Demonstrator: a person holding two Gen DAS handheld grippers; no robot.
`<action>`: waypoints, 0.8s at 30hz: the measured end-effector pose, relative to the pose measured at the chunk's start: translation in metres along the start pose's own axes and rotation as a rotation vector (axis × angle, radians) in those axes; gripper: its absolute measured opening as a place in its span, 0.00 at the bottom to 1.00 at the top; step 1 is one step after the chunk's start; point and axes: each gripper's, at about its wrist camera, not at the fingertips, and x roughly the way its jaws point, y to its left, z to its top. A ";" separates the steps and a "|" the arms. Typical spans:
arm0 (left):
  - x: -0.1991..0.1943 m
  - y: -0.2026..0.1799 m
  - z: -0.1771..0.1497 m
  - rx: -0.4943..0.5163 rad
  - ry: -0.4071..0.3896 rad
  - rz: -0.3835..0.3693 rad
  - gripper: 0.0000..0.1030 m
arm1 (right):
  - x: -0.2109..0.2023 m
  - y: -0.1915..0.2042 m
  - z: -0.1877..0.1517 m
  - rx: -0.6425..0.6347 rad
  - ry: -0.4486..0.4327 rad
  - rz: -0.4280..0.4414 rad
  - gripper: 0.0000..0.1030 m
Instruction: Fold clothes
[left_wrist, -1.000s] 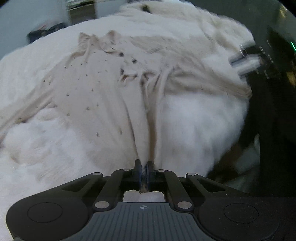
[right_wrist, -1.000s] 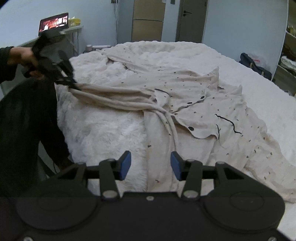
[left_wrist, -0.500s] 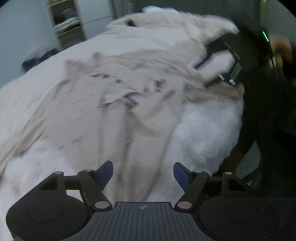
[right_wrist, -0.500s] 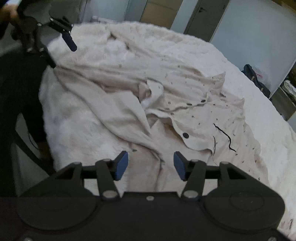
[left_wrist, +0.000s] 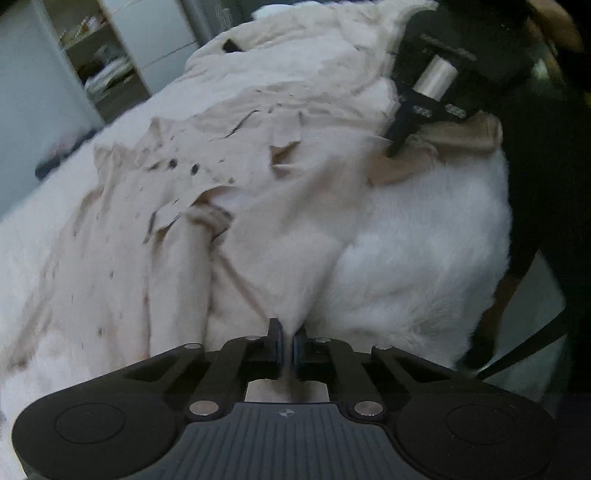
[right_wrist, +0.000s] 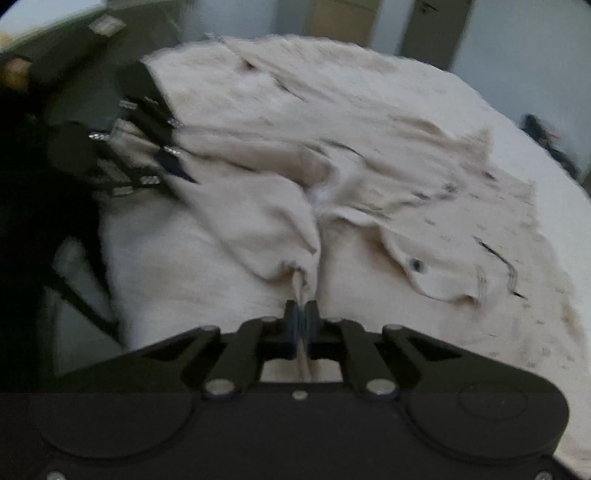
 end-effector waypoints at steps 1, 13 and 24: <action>-0.007 0.006 -0.002 -0.028 -0.002 -0.026 0.04 | -0.006 0.010 -0.001 -0.034 0.001 0.023 0.02; -0.031 -0.007 -0.021 0.075 -0.023 -0.076 0.27 | -0.019 0.053 -0.008 -0.120 0.031 0.046 0.27; 0.036 -0.070 0.025 0.336 -0.147 0.241 0.57 | 0.060 0.082 0.011 -0.250 0.144 -0.303 0.34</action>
